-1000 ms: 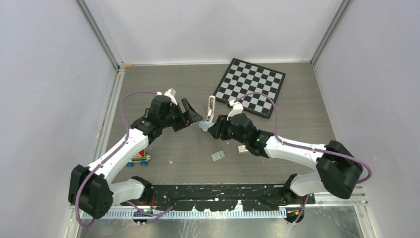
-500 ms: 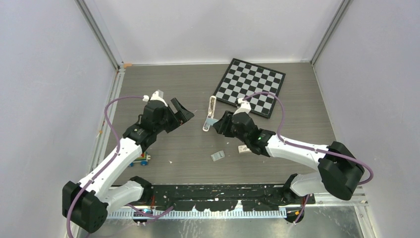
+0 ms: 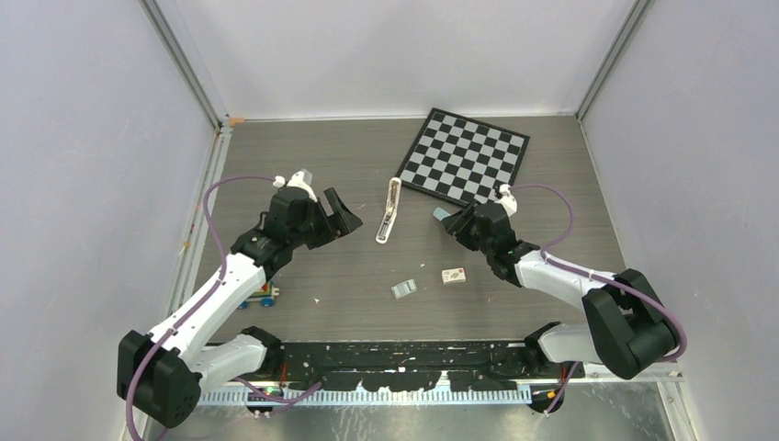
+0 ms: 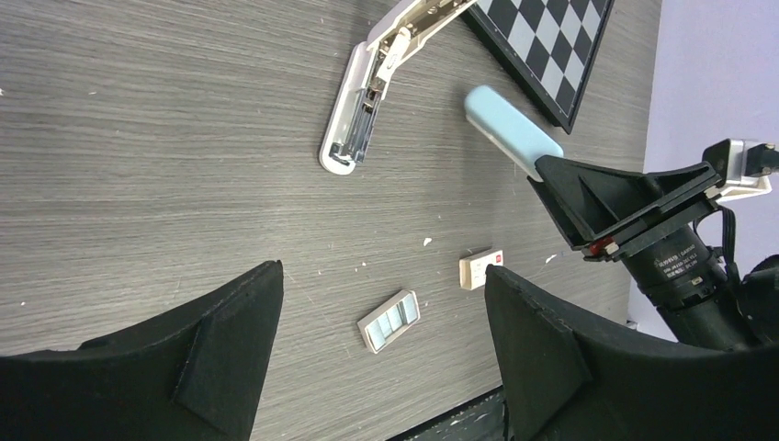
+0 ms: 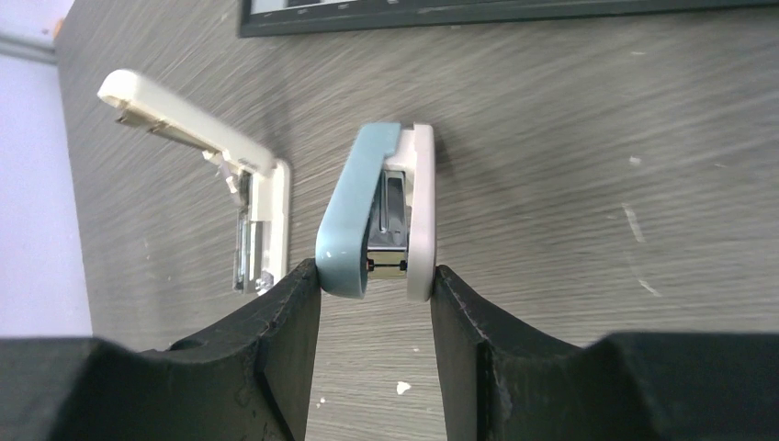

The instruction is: Load the staples into the stapler

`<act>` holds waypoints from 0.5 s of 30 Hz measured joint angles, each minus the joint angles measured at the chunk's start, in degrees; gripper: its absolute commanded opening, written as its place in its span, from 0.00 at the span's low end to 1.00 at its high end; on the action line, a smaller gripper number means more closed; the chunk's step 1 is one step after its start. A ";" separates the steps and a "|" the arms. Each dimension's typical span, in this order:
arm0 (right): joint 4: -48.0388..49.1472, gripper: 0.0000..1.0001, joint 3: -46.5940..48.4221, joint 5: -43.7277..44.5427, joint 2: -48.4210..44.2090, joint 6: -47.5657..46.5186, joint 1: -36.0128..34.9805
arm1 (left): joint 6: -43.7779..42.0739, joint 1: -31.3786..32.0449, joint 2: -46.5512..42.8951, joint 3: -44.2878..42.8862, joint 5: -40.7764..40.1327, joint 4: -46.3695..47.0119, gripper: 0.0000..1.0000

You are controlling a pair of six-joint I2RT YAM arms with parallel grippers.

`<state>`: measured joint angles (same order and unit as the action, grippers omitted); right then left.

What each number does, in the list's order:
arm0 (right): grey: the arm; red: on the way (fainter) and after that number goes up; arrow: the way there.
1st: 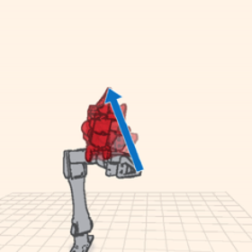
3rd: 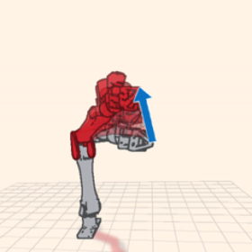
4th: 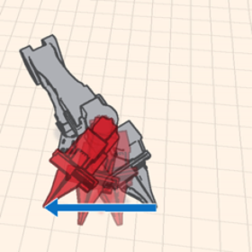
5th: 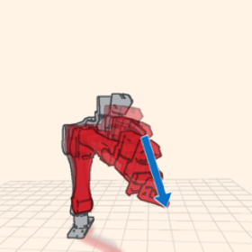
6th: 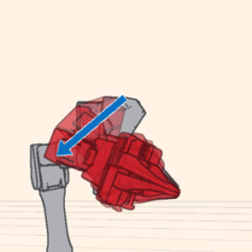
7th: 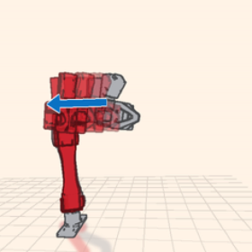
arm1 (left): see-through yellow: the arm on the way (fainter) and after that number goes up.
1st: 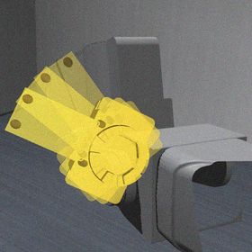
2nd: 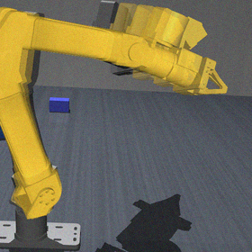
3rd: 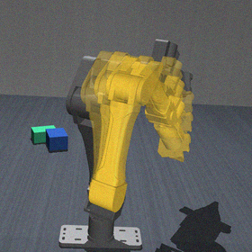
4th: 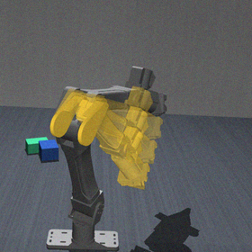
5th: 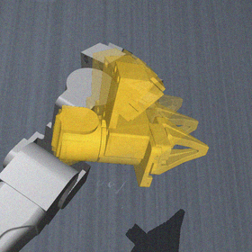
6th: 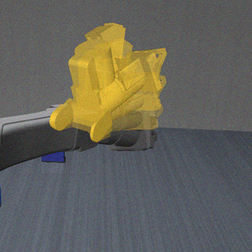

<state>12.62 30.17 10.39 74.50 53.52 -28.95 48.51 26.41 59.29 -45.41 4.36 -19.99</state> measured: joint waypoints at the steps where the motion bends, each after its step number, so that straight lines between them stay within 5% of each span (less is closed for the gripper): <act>1: 0.50 0.43 -0.37 -0.09 0.00 0.72 0.48 | -0.52 0.00 0.20 0.00 0.00 -0.04 0.82; 15: 8.22 0.45 -5.57 -3.82 0.07 11.76 2.84 | -3.72 0.26 2.80 -0.35 0.00 -0.17 0.79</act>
<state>20.84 24.60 6.57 74.56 65.28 -26.11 44.80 26.68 62.08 -45.76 4.36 -20.16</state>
